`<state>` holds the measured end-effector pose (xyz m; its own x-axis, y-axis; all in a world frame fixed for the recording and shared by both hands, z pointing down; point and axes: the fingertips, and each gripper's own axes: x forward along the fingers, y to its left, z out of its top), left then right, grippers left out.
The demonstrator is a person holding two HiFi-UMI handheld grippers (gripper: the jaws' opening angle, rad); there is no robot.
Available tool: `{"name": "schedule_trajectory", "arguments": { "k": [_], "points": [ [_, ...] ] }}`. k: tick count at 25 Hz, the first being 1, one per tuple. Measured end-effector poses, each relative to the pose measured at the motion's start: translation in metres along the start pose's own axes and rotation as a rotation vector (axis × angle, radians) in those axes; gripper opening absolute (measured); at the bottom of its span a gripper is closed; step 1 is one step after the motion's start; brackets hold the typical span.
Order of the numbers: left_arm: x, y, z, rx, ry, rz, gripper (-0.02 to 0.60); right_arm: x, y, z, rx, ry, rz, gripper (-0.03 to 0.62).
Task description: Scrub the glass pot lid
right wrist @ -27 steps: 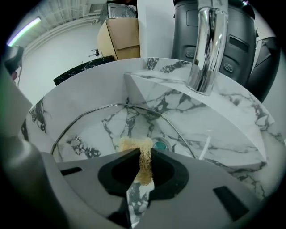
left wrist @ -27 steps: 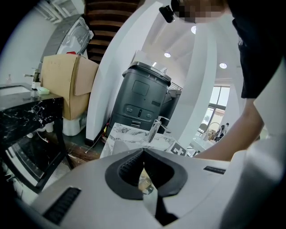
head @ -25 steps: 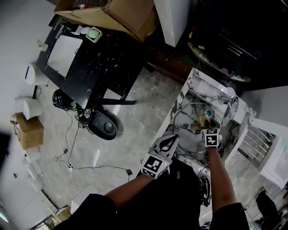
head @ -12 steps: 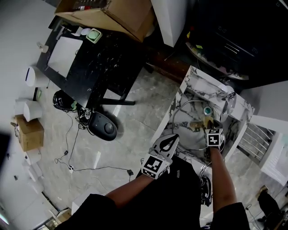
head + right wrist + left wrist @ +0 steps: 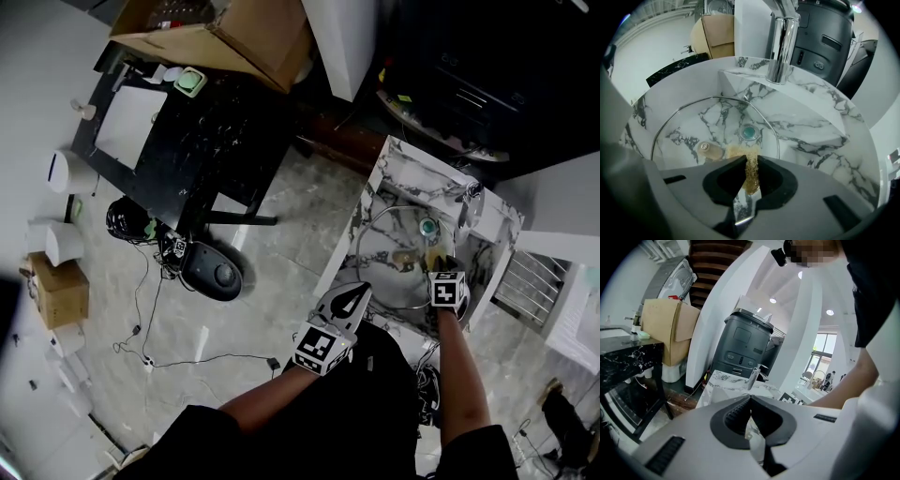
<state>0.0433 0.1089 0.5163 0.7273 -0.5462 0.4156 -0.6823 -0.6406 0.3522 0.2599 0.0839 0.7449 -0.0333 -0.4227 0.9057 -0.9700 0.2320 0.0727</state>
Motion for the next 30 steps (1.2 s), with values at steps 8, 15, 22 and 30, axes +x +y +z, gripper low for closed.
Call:
{"name": "schedule_trajectory", "arguments": {
  "k": [8,15,22,30],
  "points": [
    [-0.012,-0.005,-0.002,0.016,-0.008,-0.02,0.016,-0.012,0.007,-0.016,-0.019,0.011,-0.015,0.061],
    [-0.028,-0.005,-0.006,-0.007,-0.025,-0.03,0.016,-0.022,0.025,-0.031,-0.031,0.047,-0.008,0.061],
    [-0.039,-0.002,-0.008,-0.003,-0.039,-0.03,0.016,-0.026,0.049,-0.032,-0.045,0.064,0.047,0.061],
    [-0.051,-0.002,-0.004,0.019,-0.04,-0.045,0.016,-0.022,0.079,-0.025,-0.098,0.098,0.111,0.061]
  ]
}}
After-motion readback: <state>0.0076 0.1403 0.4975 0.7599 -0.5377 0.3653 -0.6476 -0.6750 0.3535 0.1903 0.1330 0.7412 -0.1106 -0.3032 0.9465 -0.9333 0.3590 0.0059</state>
